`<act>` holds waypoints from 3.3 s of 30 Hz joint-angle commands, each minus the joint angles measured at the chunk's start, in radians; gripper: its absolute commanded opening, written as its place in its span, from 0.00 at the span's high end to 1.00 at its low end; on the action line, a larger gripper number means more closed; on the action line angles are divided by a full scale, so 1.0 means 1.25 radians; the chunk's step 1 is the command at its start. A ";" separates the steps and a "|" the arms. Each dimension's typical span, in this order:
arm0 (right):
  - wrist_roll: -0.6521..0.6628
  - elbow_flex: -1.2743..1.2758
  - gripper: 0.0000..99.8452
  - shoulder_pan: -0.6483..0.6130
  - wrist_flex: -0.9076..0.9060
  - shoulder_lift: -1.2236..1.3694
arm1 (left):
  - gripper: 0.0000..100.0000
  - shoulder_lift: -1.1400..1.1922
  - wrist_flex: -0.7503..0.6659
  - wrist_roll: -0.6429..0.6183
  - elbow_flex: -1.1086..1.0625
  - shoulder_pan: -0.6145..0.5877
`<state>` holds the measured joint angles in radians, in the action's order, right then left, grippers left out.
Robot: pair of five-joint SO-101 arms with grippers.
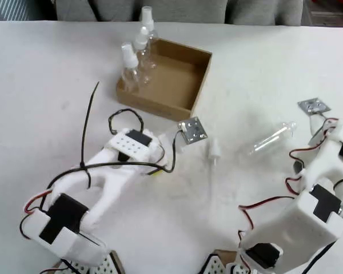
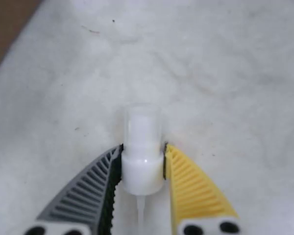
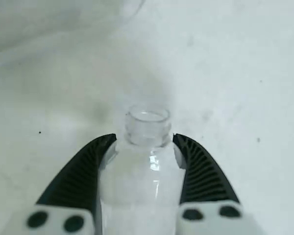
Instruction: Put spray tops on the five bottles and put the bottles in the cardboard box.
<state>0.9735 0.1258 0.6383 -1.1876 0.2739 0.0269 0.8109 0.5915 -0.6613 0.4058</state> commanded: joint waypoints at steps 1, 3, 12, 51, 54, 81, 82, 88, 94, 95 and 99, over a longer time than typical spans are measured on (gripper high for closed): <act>-0.069 -0.102 0.98 0.004 -0.116 -0.088 | 0.98 -0.047 -0.015 0.011 0.004 -0.007; -0.146 -0.131 0.98 0.004 -0.160 -0.121 | 0.98 -0.047 -0.015 0.011 0.004 -0.007; -0.295 0.061 0.98 -0.047 -0.193 -0.289 | 0.98 -0.047 -0.016 0.011 0.002 -0.007; -0.960 0.263 0.98 -0.704 0.263 -0.601 | 0.98 -0.571 -0.020 -0.286 0.047 -0.268; -0.961 0.405 0.98 -0.735 0.416 -0.668 | 0.98 -0.602 -0.020 -0.309 0.102 -0.280; -0.824 1.107 0.98 -1.039 1.048 -1.159 | 0.98 -0.614 -0.346 -0.404 0.293 -0.018; -0.822 1.121 0.98 -1.042 1.048 -1.173 | 0.98 -0.614 -0.345 -0.404 0.293 -0.007; -0.820 1.169 0.98 -1.042 1.043 -1.260 | 0.98 -0.614 -0.320 -0.404 0.286 0.007; -0.820 1.191 0.98 -1.043 1.042 -1.294 | 0.98 -0.622 -0.254 -0.458 0.286 0.008; -0.820 1.191 0.98 -1.043 1.042 -1.294 | 0.98 -0.623 -0.248 -0.484 0.286 0.007; -0.820 1.191 0.98 -1.045 1.015 -1.296 | 0.98 -0.656 -0.226 -0.549 0.285 0.008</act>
<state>-0.0652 1.6249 -0.6598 0.0951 -1.3280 -0.7173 0.5132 -0.0161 -0.3514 0.3966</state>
